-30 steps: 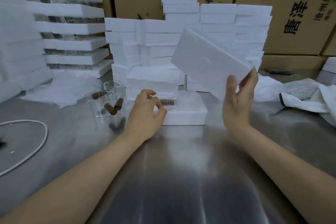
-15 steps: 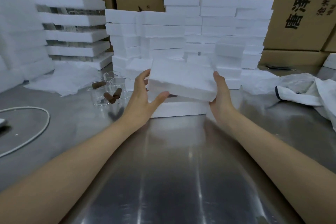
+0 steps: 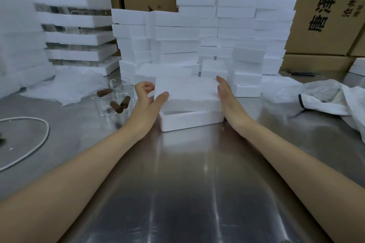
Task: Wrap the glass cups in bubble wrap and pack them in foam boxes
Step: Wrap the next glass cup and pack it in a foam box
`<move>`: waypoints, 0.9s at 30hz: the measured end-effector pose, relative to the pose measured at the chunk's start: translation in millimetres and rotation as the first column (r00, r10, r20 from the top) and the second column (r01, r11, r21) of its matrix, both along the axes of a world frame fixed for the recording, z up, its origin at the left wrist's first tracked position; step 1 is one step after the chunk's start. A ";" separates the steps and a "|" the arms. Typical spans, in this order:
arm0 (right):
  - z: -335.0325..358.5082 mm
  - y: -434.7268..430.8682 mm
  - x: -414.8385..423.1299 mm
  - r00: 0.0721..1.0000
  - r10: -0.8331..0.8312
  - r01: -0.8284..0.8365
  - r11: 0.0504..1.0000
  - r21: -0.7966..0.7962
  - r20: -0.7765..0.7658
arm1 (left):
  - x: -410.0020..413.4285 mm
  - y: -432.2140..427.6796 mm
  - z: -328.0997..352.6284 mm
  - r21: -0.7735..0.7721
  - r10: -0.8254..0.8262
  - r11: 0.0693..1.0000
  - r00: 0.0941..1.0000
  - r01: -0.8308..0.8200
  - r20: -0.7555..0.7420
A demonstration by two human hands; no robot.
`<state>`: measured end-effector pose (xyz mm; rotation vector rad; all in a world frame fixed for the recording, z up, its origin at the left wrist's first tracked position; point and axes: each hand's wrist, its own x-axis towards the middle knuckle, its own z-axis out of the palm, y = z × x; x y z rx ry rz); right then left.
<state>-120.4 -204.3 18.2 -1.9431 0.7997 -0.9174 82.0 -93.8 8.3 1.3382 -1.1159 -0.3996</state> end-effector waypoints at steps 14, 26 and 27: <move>-1.6 -9.0 -2.6 0.997 0.072 -0.071 0.994 0.078 -0.017 | 8.2 0.0 3.2 0.211 -0.108 0.972 0.994 0.100 0.027; -2.9 -9.2 -4.8 0.998 0.055 -0.055 0.998 0.003 -0.035 | 5.4 13.4 6.1 0.355 -0.180 0.929 0.965 0.102 0.193; -2.8 -9.7 -5.5 0.998 0.054 -0.054 0.999 -0.005 -0.037 | 8.0 13.5 4.8 0.376 -0.198 0.922 0.951 0.098 0.237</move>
